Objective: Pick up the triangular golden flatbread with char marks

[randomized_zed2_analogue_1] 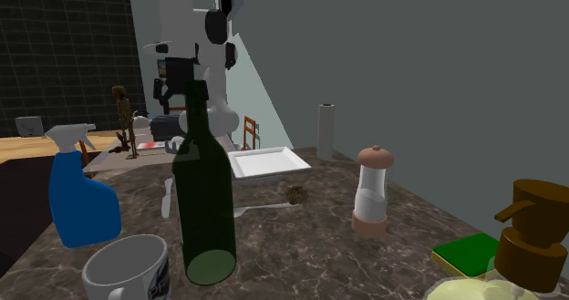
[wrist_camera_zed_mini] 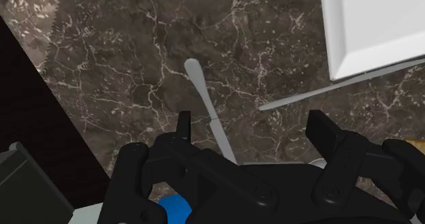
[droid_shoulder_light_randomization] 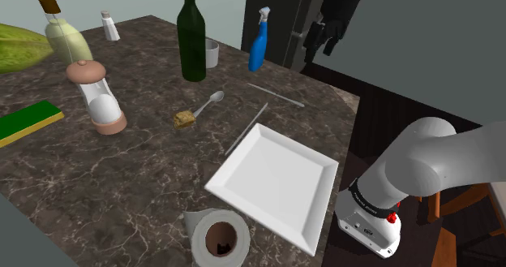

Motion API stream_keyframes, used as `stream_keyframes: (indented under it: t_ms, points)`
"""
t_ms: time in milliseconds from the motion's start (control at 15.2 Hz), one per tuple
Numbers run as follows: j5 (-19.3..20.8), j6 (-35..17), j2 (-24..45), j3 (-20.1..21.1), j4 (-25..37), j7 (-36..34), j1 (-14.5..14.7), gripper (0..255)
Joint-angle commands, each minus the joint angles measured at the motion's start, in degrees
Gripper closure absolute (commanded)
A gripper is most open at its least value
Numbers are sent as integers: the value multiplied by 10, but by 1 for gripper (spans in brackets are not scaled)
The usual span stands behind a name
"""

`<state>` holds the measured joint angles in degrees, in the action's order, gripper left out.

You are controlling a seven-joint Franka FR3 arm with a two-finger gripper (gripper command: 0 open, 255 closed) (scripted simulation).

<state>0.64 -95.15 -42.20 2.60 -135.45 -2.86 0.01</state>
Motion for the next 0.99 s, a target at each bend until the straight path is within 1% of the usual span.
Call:
stream_keyframes:
  t_ms: [0,462,924]
  points:
    - [0,0,0,0,0,0,0,0]
    - [-50,-76,90,53,10,-58,28,0]
    - [-83,-146,199,104,51,-111,51,0]
